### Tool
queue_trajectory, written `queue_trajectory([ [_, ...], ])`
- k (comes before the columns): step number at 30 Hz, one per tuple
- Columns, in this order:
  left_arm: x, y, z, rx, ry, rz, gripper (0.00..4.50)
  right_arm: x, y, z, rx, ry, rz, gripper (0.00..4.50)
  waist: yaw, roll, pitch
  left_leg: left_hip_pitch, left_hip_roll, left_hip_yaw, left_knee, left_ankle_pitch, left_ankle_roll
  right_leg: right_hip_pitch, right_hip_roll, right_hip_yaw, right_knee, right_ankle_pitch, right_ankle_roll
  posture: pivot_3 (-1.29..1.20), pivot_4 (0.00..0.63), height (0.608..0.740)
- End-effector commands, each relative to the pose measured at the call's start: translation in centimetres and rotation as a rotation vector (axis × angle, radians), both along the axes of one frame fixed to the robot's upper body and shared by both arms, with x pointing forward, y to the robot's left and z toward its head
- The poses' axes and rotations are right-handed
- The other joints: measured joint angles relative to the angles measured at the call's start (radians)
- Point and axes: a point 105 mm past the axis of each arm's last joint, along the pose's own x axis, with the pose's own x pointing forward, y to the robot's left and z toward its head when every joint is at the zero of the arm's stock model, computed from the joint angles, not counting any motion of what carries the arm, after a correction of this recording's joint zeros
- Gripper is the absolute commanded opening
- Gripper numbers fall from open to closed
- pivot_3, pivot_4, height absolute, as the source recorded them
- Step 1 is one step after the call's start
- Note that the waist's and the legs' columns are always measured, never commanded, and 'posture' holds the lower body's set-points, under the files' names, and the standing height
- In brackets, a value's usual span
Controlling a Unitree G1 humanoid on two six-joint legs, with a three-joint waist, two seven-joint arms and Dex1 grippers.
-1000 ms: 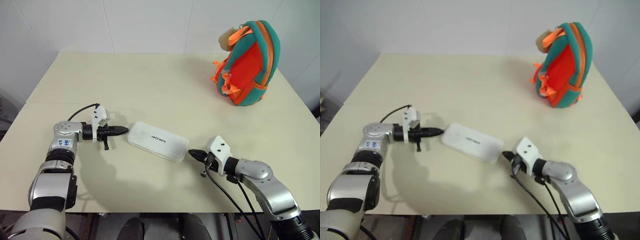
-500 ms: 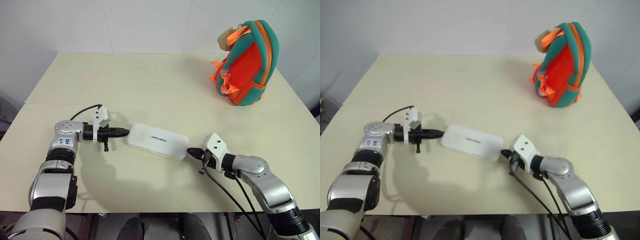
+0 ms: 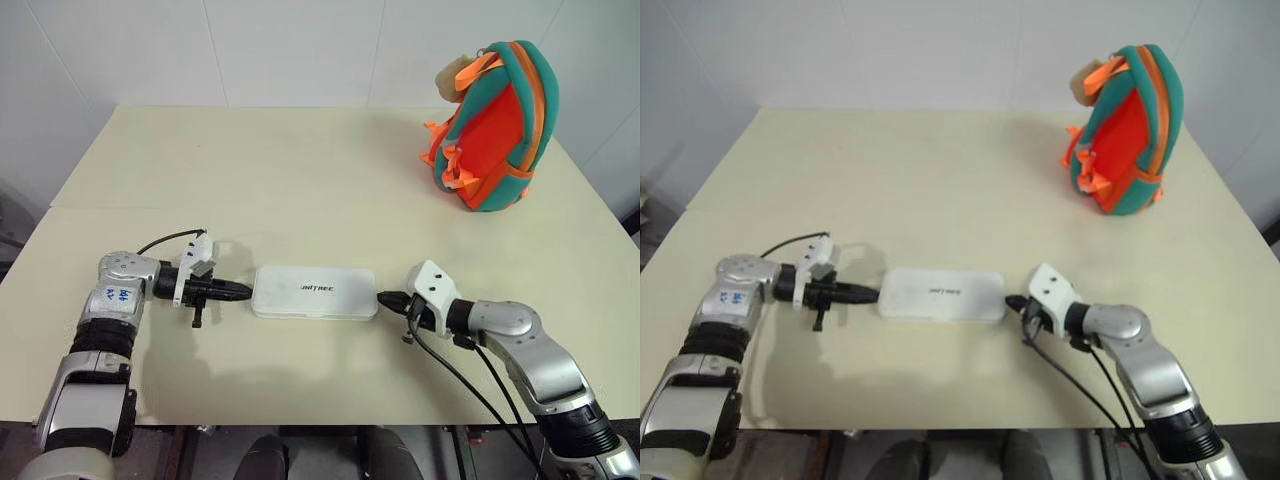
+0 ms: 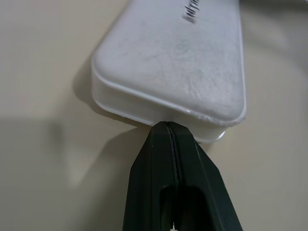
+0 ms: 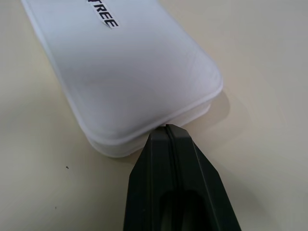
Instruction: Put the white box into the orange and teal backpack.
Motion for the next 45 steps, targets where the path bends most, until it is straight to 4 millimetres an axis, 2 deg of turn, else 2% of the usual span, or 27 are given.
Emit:
queue_trajectory([
  [1,-0.9,-2.0,0.5,-0.031,0.001,-0.093,0.00,-1.5,2.7,1.2,0.034,-0.022,0.162,0.12,0.000,0.000,0.000,0.000,0.000,0.000,0.000,0.000,0.000,0.000,0.000,0.000,0.000,0.000,0.000,0.00,0.150,0.740],
  [8,-1.3,-2.2,0.4,-0.024,0.008,-0.090,0.00,-2.8,3.0,0.6,0.010,0.036,0.220,0.12,0.001,0.000,0.000,0.000,0.000,0.000,0.000,0.000,0.000,0.000,0.000,0.000,0.000,0.000,0.000,0.00,0.150,0.740],
  [14,-0.9,-2.1,0.3,-0.016,-0.010,-0.068,0.00,-2.8,2.8,0.3,-0.008,0.048,0.215,0.12,0.001,0.000,0.000,0.000,0.000,0.000,0.000,0.000,0.000,0.000,0.000,0.000,0.000,0.000,0.000,0.00,0.150,0.740],
  [20,-0.1,-1.3,0.3,0.009,-0.046,-0.015,0.00,-2.1,0.9,-0.1,-0.040,0.035,0.153,0.12,0.003,0.000,0.000,0.001,0.000,0.000,0.001,0.000,0.000,0.001,0.000,0.000,0.000,0.000,0.000,0.00,0.150,0.740],
  [24,-0.1,-0.8,0.6,0.011,-0.056,0.008,0.00,-1.2,-1.2,-0.2,-0.069,0.015,0.087,0.12,0.004,0.000,0.000,0.002,0.000,0.000,0.001,0.000,0.000,0.001,0.000,0.000,0.000,0.000,-0.001,0.00,0.150,0.740],
  [31,-0.2,0.6,1.1,0.024,-0.056,0.076,0.00,0.3,-4.0,0.6,-0.102,-0.044,0.003,0.12,0.001,0.000,0.000,0.000,0.000,0.000,0.000,0.000,0.000,0.001,0.000,0.000,0.000,0.000,-0.001,0.00,0.150,0.740],
  [38,-0.2,2.3,1.9,0.051,-0.084,0.154,0.00,0.9,-5.5,1.4,-0.106,-0.089,-0.045,0.12,0.000,0.000,0.000,0.000,0.000,0.000,0.000,0.000,0.000,0.000,0.000,0.000,0.000,0.000,-0.001,0.00,0.150,0.740],
  [40,0.2,3.1,2.0,0.092,-0.106,0.214,0.00,1.1,-5.8,1.8,-0.106,-0.118,-0.062,0.12,0.001,0.000,0.000,0.000,0.000,0.000,0.000,0.000,0.000,0.000,0.000,0.000,0.000,0.000,-0.001,0.00,0.150,0.740],
  [42,1.2,3.7,3.0,0.072,-0.163,0.287,0.00,1.7,-6.0,2.2,-0.094,-0.153,-0.101,0.12,0.002,0.000,0.000,0.000,0.000,0.000,0.000,0.000,0.000,0.000,0.000,0.000,0.000,0.000,-0.001,0.00,0.150,0.740],
  [43,1.7,3.9,3.5,0.047,-0.174,0.329,0.00,1.8,-5.9,2.4,-0.083,-0.164,-0.110,0.47,0.003,0.000,0.000,0.000,0.000,0.000,0.000,0.000,0.000,0.000,0.000,0.000,0.000,0.000,-0.001,0.00,0.150,0.740],
  [44,2.1,3.9,4.0,0.028,-0.177,0.359,0.18,1.8,-5.8,2.5,-0.072,-0.165,-0.115,0.83,0.003,0.000,0.000,0.000,0.000,0.000,0.000,0.000,0.000,0.000,0.000,0.000,0.000,0.000,-0.001,0.00,0.150,0.740],
  [45,2.2,3.9,4.3,0.010,-0.175,0.371,0.38,1.7,-5.7,2.6,-0.063,-0.165,-0.114,0.99,0.003,0.000,0.000,0.000,0.000,0.000,0.000,0.000,0.000,0.000,0.000,0.000,0.000,0.000,-0.001,0.00,0.150,0.740],
])
